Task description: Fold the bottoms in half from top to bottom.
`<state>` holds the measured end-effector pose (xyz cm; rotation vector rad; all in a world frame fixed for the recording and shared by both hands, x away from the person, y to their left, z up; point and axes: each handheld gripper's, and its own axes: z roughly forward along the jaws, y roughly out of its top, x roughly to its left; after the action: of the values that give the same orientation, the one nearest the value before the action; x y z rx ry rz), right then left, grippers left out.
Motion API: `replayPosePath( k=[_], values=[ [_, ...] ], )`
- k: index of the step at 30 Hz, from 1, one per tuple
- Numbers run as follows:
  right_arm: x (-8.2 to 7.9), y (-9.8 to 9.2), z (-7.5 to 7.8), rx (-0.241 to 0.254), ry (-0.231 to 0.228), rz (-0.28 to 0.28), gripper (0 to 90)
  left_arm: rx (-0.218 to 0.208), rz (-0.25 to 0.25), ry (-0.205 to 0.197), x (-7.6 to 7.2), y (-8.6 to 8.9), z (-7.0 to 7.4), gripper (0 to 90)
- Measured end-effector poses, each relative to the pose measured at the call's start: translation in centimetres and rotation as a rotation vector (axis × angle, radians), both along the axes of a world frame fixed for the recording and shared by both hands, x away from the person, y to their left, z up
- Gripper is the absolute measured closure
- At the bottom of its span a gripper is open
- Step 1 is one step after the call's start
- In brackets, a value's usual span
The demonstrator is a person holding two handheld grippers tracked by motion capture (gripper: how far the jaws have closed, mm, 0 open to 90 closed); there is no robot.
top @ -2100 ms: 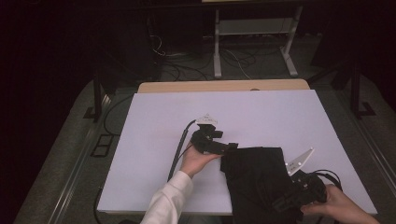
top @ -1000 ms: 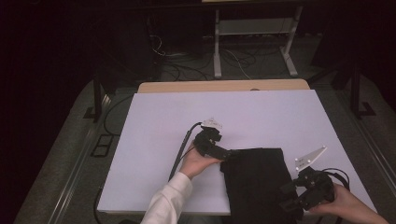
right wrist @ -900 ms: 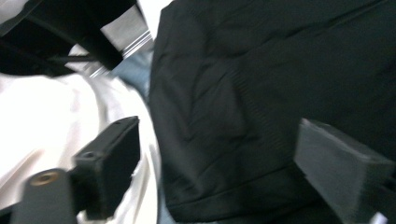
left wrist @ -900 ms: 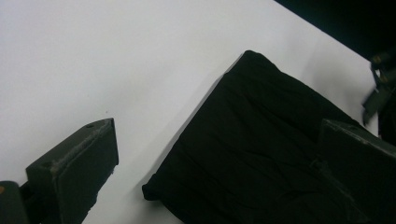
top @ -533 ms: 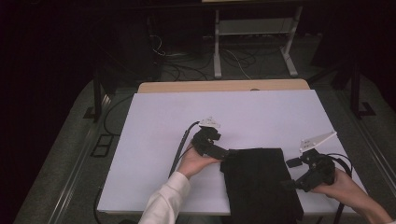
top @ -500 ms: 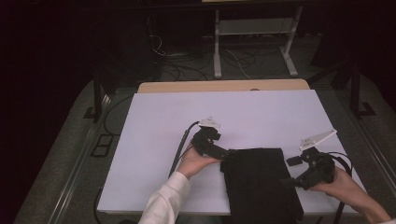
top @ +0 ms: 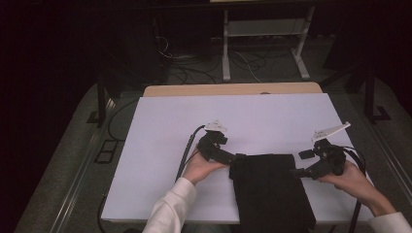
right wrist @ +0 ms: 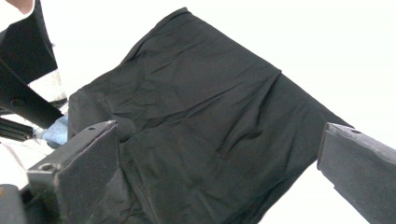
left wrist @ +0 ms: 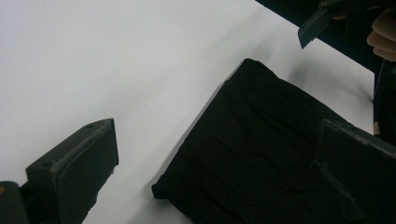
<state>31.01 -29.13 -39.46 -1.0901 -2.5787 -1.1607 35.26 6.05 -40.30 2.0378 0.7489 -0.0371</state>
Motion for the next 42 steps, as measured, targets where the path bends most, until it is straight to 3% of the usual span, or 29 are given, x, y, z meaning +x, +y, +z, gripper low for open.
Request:
replayPosePath(
  k=[8,24,35,42],
  values=[
    [1.0,-0.7,-0.4,0.025,0.009,-0.026,0.0,0.005,0.005,0.004,0.2,0.1,-0.2,0.0],
    [3.1,-1.2,-1.5,0.017,-0.014,-0.075,0.0,0.034,0.021,0.010,0.8,0.1,-1.1,0.0],
    [3.8,-1.8,-2.5,0.029,-0.026,-0.122,0.4,0.023,0.034,0.039,1.5,0.1,-2.0,0.0],
    [4.1,-1.8,-3.2,0.023,0.007,-0.122,2.7,-0.004,0.042,0.067,1.8,-0.1,-2.7,0.0]
  ],
)
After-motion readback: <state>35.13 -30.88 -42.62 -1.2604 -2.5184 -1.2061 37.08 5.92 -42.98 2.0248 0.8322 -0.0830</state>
